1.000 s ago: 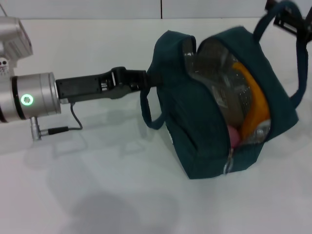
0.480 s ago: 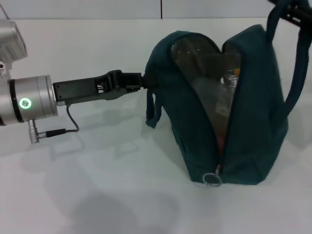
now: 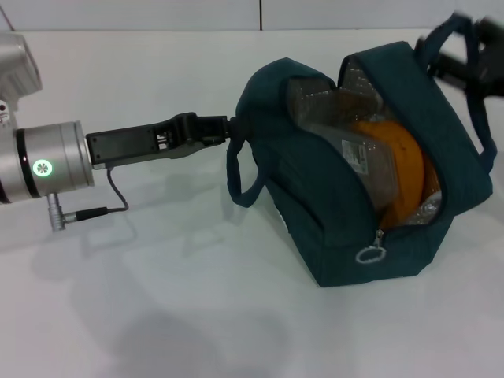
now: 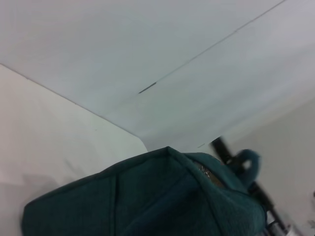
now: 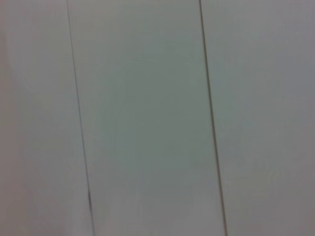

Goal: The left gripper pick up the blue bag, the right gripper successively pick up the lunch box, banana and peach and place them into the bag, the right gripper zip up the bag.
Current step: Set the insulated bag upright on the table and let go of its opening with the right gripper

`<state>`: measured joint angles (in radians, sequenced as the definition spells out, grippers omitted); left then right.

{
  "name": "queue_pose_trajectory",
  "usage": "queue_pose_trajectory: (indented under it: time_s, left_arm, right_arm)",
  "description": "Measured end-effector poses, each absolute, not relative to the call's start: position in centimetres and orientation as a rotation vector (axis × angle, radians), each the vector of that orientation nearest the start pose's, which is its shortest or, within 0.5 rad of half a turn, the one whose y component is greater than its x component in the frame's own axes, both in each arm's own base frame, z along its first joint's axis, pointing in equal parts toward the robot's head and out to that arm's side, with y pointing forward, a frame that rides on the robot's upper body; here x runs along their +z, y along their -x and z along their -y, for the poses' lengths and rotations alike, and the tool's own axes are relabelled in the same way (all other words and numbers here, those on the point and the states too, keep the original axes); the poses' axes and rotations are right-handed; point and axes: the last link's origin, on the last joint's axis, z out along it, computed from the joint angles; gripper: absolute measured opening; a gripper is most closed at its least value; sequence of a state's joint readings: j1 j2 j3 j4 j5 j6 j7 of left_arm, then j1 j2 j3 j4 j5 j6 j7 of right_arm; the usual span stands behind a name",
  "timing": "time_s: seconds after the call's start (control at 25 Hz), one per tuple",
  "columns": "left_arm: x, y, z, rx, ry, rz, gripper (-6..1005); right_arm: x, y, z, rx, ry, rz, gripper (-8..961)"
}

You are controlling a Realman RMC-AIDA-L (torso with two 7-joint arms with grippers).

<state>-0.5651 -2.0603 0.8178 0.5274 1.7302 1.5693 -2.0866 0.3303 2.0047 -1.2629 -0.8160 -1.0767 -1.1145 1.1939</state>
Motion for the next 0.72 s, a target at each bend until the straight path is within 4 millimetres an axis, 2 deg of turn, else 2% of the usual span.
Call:
queue_pose_trajectory:
  time_s: [0.12, 0.28, 0.56, 0.72]
  left_arm:
    - [-1.0, 23.4, -33.8, -1.095, 2.477, 1.66, 68]
    - [-0.7, 23.7, -34.1, -1.078, 2.466, 1.652, 69]
    - [-0.2, 23.8, -34.3, -1.073, 2.464, 1.625, 69]
    - [0.0, 23.7, -34.5, -1.069, 2.472, 1.608, 69]
  right_arm:
    - [3.0, -24.8, -36.2, 0.9, 2.268, -0.485, 738]
    - [2.8, -25.6, -35.2, 0.887, 2.304, -0.519, 738]
    - [5.2, -28.0, -33.1, 0.938, 2.264, -0.615, 737]
    - [7.1, -28.2, -31.9, 1.052, 2.232, -0.598, 737]
